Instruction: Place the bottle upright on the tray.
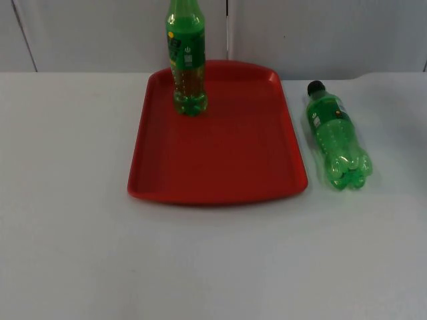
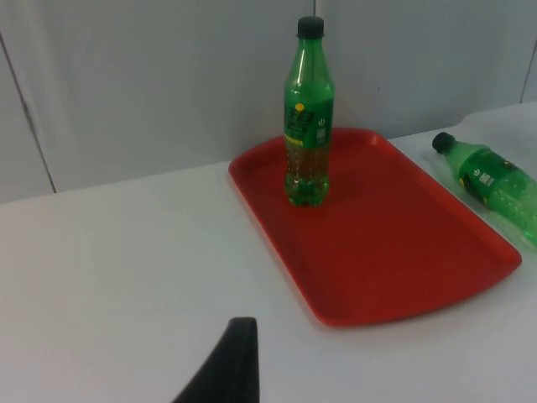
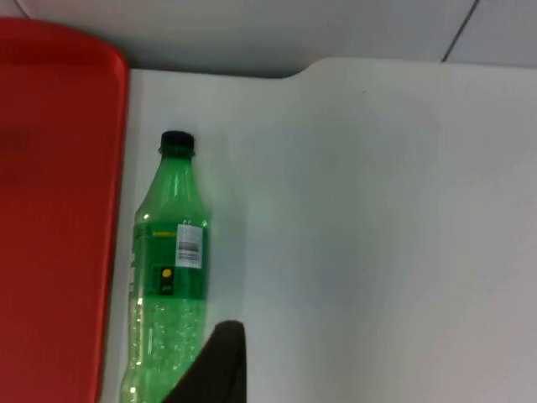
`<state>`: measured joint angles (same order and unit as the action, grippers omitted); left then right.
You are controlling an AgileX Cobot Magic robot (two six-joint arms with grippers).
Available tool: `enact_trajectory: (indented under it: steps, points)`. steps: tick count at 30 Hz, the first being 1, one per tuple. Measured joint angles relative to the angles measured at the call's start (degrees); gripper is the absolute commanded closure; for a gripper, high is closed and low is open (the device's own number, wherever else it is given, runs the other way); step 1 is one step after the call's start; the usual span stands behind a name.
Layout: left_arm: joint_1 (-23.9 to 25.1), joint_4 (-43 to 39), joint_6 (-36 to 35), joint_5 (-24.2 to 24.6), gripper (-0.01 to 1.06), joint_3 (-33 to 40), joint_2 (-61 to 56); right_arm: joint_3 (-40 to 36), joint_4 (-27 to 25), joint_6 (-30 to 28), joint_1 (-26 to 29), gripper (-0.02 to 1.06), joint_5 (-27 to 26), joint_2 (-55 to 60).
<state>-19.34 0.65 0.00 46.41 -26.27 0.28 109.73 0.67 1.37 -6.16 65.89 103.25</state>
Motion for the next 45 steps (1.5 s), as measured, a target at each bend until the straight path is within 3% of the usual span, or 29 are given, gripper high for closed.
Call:
enact_trajectory:
  steps: [7,12,20,34,45]
  points:
    - [0.0,0.0,0.0,0.0,0.00,0.0,0.0,3.8,-1.5,1.6,-1.3,0.00,2.4,7.5]
    - [0.0,0.0,0.0,0.0,0.00,0.0,0.0,7.7,-1.6,3.9,-5.3,0.00,3.6,14.2]
    - [0.0,0.0,0.0,0.0,0.00,0.0,0.0,12.8,-2.1,10.6,-10.0,0.01,3.6,24.8]
    - [0.0,-0.1,0.0,0.0,0.00,0.0,0.0,15.4,-2.0,18.5,-10.7,0.01,3.8,32.3]
    - [0.0,-0.1,0.0,0.0,0.00,0.0,0.0,24.1,-1.2,17.6,-10.8,0.01,3.8,40.3]
